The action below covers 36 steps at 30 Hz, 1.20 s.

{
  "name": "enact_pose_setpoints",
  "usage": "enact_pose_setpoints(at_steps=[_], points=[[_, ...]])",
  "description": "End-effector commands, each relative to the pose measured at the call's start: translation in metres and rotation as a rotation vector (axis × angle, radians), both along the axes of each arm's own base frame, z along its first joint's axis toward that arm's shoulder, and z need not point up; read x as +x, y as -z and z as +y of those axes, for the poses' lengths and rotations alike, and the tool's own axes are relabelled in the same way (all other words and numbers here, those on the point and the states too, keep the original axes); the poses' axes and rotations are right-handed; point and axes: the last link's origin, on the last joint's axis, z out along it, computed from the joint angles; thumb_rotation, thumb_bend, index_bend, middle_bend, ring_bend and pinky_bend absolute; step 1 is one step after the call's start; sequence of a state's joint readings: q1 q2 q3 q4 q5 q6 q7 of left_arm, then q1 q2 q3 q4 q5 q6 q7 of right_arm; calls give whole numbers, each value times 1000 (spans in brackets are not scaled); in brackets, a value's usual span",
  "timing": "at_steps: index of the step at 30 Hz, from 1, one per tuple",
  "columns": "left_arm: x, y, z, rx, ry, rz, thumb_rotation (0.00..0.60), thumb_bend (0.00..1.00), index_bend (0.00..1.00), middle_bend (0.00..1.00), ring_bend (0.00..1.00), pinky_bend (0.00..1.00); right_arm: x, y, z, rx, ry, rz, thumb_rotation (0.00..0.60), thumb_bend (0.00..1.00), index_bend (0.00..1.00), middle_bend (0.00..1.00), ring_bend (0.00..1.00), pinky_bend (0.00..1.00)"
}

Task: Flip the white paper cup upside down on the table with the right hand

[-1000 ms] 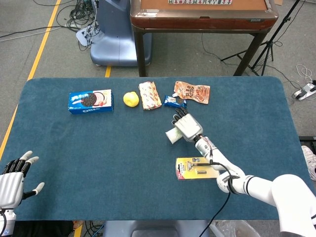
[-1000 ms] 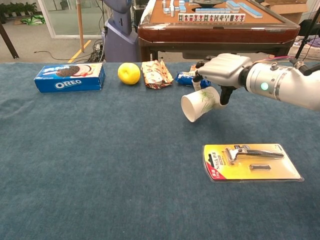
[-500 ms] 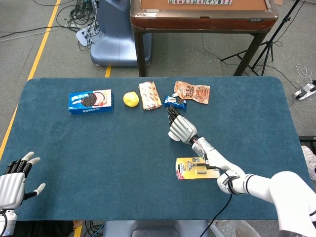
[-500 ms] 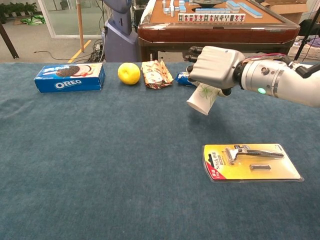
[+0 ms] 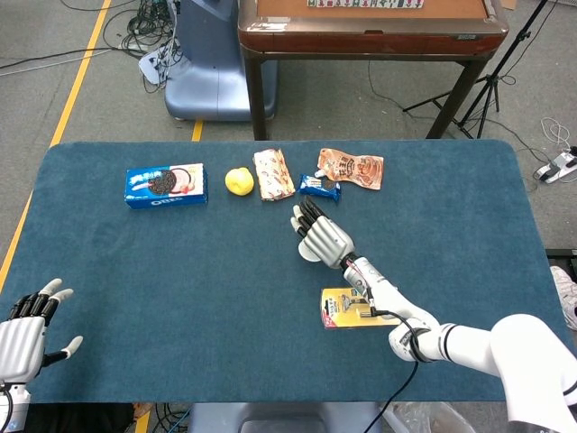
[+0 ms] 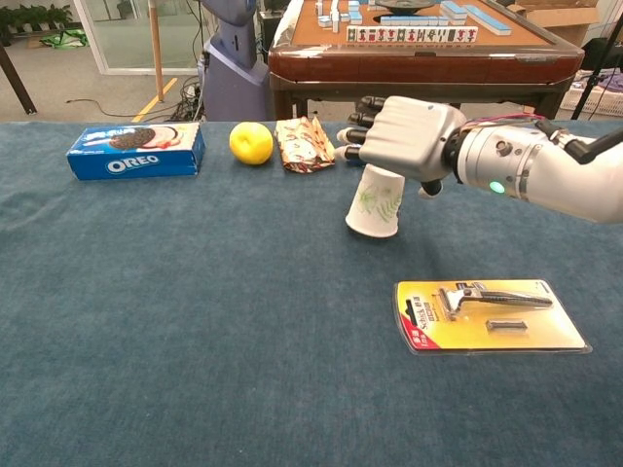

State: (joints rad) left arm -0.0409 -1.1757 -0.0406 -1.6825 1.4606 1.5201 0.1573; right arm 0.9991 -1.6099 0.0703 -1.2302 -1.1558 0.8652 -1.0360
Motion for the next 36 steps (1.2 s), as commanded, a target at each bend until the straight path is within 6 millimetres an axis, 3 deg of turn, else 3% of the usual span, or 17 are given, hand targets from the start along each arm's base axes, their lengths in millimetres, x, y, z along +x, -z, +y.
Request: enact_pose_setpoints(at_steps=[1,14,20,27,36], points=[[0,1,0,-3,1,1,600,146,241,126,162,131,1,-8,1,9,60,-97,600,152,0,51,0,0],[2,1,1,-8,7,3,600,146,244,126,162,131,-19,-38,2,109,379,-622,600,150,46,83,0,0],[2,-2,4,4,13,16,600,146,244,126,162,132,-36,-66,15,95,486,-828,600,151,88,149,26,0],[6,-4,14,12,35,24,600,146,244,126,162,131,-63,-100,48,48,570,-933,600,159,117,194,82,54],[8,-3,17,4,44,20,600,146,243,125,162,132,-108,-140,111,-51,614,-967,600,173,141,204,89,89]])
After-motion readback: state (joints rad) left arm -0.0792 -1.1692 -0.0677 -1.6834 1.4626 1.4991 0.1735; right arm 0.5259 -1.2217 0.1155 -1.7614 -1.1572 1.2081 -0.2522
